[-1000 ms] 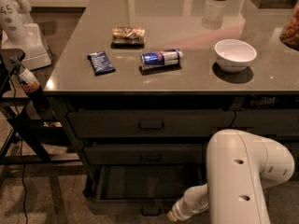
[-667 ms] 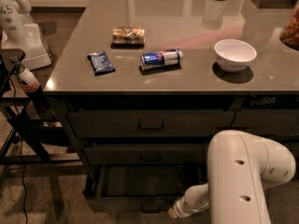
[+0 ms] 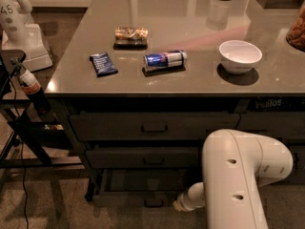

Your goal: Close bottom drawer

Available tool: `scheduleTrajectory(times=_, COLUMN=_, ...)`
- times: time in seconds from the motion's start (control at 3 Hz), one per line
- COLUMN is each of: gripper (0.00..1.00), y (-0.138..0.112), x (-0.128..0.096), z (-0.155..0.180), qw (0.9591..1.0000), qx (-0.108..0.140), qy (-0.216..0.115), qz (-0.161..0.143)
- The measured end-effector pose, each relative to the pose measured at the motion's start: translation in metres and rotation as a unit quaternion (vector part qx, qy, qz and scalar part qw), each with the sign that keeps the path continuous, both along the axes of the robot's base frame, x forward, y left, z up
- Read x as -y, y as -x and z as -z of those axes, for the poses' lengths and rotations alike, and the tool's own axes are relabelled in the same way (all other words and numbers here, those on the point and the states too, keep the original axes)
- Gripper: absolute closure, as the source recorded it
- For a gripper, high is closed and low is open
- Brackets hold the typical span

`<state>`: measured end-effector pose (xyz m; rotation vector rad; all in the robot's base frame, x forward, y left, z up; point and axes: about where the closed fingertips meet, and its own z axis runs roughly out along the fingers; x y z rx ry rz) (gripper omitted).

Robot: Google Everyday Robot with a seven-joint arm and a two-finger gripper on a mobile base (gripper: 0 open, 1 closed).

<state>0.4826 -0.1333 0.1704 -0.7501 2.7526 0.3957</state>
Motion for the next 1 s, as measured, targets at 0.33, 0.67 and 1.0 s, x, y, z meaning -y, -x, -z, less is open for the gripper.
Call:
scheduleTrajectory(times=0.33, gripper=1.0, y=-0.0158, x=0.0042, z=-0.0043, qw=0.9997, qx=0.019, qy=0.008, qz=0.011)
scheduleTrajectory(times=0.67, gripper=1.0, y=-0.0158, x=0.0042, z=-0.0043, qw=0.9997, qx=0.019, qy=0.008, qz=0.011)
scheduleTrajectory(times=1.0, gripper=1.0, y=-0.0252, x=0.0044, z=0.0025, qw=0.9993, qx=0.026, qy=0.007, qz=0.024)
